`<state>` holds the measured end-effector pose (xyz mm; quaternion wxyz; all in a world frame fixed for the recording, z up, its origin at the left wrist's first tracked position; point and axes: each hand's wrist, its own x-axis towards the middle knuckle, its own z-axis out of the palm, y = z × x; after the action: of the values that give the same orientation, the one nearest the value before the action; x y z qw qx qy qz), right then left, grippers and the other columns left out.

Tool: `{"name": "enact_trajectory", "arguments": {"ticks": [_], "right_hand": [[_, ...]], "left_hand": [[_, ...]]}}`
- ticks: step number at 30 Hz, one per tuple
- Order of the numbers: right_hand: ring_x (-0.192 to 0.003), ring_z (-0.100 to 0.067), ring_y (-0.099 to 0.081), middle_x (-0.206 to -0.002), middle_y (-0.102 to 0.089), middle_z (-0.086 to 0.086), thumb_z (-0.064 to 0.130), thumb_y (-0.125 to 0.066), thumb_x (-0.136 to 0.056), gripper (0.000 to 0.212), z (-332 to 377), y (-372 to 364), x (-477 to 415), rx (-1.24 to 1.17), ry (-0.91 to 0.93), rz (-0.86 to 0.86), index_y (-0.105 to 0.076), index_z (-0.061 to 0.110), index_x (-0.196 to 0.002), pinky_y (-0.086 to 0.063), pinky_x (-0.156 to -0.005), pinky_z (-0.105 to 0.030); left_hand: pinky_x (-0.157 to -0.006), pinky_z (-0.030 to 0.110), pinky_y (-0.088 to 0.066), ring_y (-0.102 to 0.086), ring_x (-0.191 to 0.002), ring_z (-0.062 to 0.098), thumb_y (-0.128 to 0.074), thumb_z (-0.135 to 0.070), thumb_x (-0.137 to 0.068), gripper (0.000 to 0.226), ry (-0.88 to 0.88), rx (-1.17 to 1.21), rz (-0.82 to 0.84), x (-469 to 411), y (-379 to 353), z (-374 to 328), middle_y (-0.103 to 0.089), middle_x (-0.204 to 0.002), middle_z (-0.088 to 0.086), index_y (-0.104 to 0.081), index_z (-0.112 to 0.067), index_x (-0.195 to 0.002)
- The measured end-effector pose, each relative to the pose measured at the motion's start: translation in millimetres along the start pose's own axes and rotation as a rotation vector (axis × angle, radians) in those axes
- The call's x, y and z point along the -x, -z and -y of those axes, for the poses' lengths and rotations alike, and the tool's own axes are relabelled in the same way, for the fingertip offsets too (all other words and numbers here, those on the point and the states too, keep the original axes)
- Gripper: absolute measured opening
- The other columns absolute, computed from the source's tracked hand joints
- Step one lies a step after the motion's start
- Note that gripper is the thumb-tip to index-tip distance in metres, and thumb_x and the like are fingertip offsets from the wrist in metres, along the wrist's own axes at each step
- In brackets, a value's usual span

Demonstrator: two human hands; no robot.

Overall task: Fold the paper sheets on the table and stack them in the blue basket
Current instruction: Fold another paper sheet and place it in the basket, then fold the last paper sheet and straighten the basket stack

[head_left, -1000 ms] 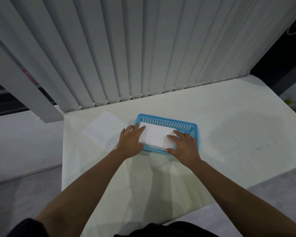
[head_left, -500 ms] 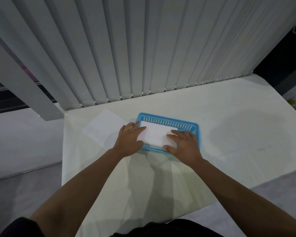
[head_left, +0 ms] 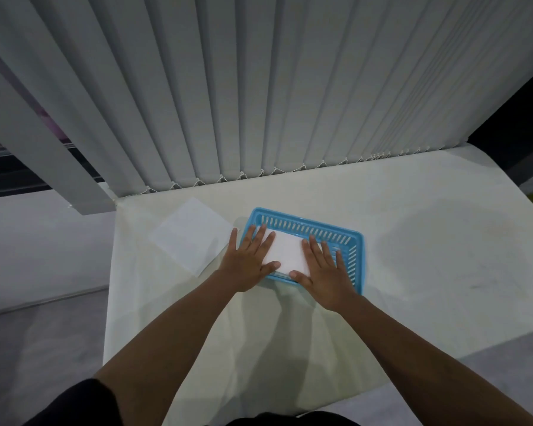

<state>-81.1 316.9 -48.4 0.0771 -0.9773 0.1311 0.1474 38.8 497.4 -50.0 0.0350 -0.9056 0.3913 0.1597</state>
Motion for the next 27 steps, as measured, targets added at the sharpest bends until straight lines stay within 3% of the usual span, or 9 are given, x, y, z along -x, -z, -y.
{"name": "enact_trajectory", "arguments": {"ticks": [7, 10, 13, 17, 27], "right_hand": [[-0.149, -0.029, 0.005, -0.163, 0.006, 0.0, 0.082, 0.019, -0.065, 0.105, 10.5, 13.3, 3.1, -0.024, -0.043, -0.086, 0.0, 0.027, -0.153, 0.012, -0.116, -0.053], [-0.149, -0.028, -0.004, -0.163, -0.003, 0.001, 0.079, 0.003, -0.077, 0.093, 30.0, 31.2, -6.6, -0.059, -0.01, -0.179, -0.011, 0.027, -0.153, 0.008, -0.117, -0.05], [-0.147, -0.029, -0.012, -0.162, -0.01, 0.0, 0.066, -0.016, -0.089, 0.075, 51.8, 41.0, -31.6, -0.057, 0.044, -0.203, -0.02, 0.024, -0.151, 0.001, -0.118, -0.049], [-0.145, -0.03, -0.018, -0.161, -0.018, -0.001, 0.048, -0.038, -0.097, 0.059, 80.2, 50.2, -70.4, -0.033, 0.11, -0.169, -0.028, 0.023, -0.149, -0.007, -0.119, -0.049], [-0.143, -0.029, -0.021, -0.158, -0.024, 0.0, 0.042, -0.041, -0.095, 0.057, 177.4, 62.0, -162.5, 0.076, 0.345, -0.005, -0.03, 0.019, -0.147, -0.01, -0.118, -0.048]], "left_hand": [[-0.104, 0.058, -0.037, -0.049, -0.133, 0.027, 0.0, -0.063, -0.093, 0.082, 0.074, 0.072, -0.093, 12.7, 4.1, 14.5, -0.048, -0.146, 0.011, -0.046, -0.014, -0.14], [-0.116, 0.052, -0.021, -0.032, -0.143, 0.027, -0.001, -0.068, -0.089, 0.083, 0.186, 0.221, -0.195, 20.8, 5.4, 36.7, -0.03, -0.157, 0.007, -0.031, -0.018, -0.148], [-0.12, 0.046, -0.011, -0.021, -0.146, 0.029, -0.021, -0.058, -0.094, 0.067, 0.363, 0.286, -0.232, 32.5, 1.9, 66.5, -0.018, -0.161, 0.005, -0.025, -0.021, -0.149], [-0.119, 0.047, -0.015, -0.022, -0.144, 0.031, -0.037, -0.045, -0.097, 0.058, 0.53, 0.289, -0.202, 48.4, -2.1, 104.5, -0.02, -0.16, 0.008, -0.027, -0.018, -0.148], [-0.113, 0.043, -0.029, -0.031, -0.139, 0.032, -0.046, -0.039, -0.094, 0.059, 0.687, 0.469, -0.071, 45.1, 1.2, 167.2, -0.031, -0.154, 0.01, -0.03, -0.014, -0.145]]}}
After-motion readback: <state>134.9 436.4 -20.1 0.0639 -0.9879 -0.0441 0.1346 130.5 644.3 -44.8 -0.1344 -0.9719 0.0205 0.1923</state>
